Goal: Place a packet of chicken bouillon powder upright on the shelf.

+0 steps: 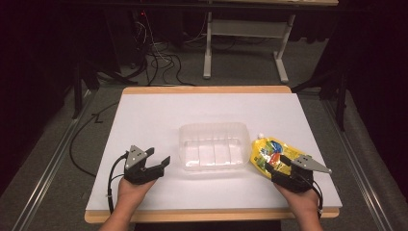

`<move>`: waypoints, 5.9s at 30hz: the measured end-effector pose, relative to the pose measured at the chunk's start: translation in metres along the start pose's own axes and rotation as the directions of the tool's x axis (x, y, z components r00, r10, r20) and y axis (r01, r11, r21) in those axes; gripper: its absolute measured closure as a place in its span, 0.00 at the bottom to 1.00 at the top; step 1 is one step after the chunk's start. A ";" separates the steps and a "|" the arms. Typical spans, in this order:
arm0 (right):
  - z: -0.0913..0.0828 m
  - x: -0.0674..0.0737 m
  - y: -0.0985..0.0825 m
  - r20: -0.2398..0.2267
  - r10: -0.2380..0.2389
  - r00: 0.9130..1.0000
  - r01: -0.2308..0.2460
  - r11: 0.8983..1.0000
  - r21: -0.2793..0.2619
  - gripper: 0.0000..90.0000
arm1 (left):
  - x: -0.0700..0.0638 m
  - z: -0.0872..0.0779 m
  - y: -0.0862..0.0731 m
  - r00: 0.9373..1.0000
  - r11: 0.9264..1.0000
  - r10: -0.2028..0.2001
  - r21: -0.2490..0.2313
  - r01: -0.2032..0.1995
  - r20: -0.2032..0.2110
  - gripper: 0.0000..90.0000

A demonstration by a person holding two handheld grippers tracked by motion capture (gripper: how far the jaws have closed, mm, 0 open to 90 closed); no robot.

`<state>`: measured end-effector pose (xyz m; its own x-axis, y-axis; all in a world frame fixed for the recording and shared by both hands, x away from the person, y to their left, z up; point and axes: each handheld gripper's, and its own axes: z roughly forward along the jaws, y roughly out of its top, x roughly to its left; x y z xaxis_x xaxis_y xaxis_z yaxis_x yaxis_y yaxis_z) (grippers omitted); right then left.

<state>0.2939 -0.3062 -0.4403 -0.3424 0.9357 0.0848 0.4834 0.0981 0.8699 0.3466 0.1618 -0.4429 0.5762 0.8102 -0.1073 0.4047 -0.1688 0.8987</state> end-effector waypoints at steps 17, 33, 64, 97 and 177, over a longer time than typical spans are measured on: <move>0.046 0.029 0.001 0.018 -0.067 0.998 0.063 0.982 0.178 0.35 | -0.001 0.002 -0.001 1.000 1.000 0.008 0.008 -0.008 0.016 0.34; 0.066 0.034 -0.001 0.103 -0.159 0.982 0.127 0.955 0.266 0.54 | -0.003 0.005 -0.002 1.000 1.000 0.012 0.020 -0.013 0.028 0.34; 0.020 0.006 0.014 0.092 -0.052 0.994 0.052 0.999 0.011 1.00 | -0.001 0.004 -0.002 0.999 1.000 0.014 0.020 -0.014 0.029 0.34; -0.046 -0.024 0.064 0.114 0.046 0.992 -0.005 0.941 -0.339 1.00 | 0.001 0.003 -0.002 1.000 1.000 0.007 0.021 -0.007 0.019 0.35; -0.035 -0.038 0.009 0.122 0.112 0.986 -0.087 0.977 -0.194 1.00 | -0.030 0.018 -0.004 0.982 0.989 0.132 0.047 -0.139 0.133 0.36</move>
<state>0.2834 -0.3531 -0.4183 -0.1853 0.9751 0.1220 0.3457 -0.0515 0.9369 0.3409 0.1281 -0.4514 0.7140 0.6988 -0.0437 0.3537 -0.3061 0.8839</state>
